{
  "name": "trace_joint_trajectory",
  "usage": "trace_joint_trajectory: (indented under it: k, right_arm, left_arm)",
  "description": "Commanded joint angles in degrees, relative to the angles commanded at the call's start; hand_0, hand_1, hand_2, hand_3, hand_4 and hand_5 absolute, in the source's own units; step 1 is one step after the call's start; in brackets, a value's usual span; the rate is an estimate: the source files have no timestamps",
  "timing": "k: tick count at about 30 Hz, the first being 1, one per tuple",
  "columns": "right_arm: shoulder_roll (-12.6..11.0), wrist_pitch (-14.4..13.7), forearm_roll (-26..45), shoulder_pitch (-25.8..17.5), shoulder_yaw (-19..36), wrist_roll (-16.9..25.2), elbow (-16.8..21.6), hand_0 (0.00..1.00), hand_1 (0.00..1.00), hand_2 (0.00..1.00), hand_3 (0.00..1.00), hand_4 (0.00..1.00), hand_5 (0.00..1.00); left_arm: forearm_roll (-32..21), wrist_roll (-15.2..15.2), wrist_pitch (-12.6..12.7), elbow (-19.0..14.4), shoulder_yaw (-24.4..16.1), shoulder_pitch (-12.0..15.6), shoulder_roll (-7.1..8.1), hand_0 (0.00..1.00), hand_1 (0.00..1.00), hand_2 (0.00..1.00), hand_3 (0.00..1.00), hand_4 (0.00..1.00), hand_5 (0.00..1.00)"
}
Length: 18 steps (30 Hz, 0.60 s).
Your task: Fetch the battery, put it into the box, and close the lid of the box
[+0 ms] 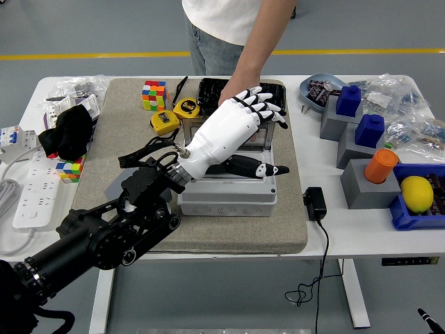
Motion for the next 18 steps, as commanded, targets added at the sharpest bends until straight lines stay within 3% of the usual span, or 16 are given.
trace_joint_trajectory:
  k: [5,6,11,12,17,18]
  right_arm:
    - [0.1,0.0,0.0,0.0,0.0,-0.1,0.0,0.859,0.830,0.784,0.781,0.998,0.998]
    - [0.1,0.0,0.0,-0.1,0.0,-0.1,-0.1,0.858,0.829,0.784,0.781,0.998,0.998]
    - [0.1,0.0,-0.2,0.0,0.2,-0.1,0.0,0.858,0.829,0.784,0.781,0.998,0.998]
    - [0.2,0.0,-0.2,0.1,0.3,-0.1,0.0,0.858,0.829,0.783,0.781,0.998,0.998]
    - [0.2,0.0,-0.2,0.1,0.4,-0.1,-0.1,0.858,0.829,0.783,0.781,0.998,0.998]
    - [0.2,0.0,-0.3,0.1,0.5,-0.2,-0.1,0.858,0.828,0.783,0.781,0.998,0.998]
  left_arm:
    - [1.7,5.8,0.0,0.2,-3.5,-0.2,0.00,0.860,0.916,0.811,0.709,0.998,0.807]
    - [2.4,7.4,-0.7,0.2,-4.3,-0.2,0.00,0.998,0.998,0.998,0.905,0.998,0.998]
    - [5.9,17.5,-7.3,0.0,-8.2,0.0,0.00,0.998,0.998,0.998,0.905,0.998,0.998]
    - [6.4,18.9,-8.4,-0.2,-8.6,0.0,0.00,0.998,0.998,0.998,0.955,0.998,0.998]
    - [8.6,23.7,-13.8,-1.8,-8.7,0.3,0.43,0.998,0.998,0.998,0.955,0.998,0.998]
    - [8.8,24.3,-15.0,-2.1,-8.4,0.4,0.64,0.998,0.998,0.998,0.902,0.998,0.998]
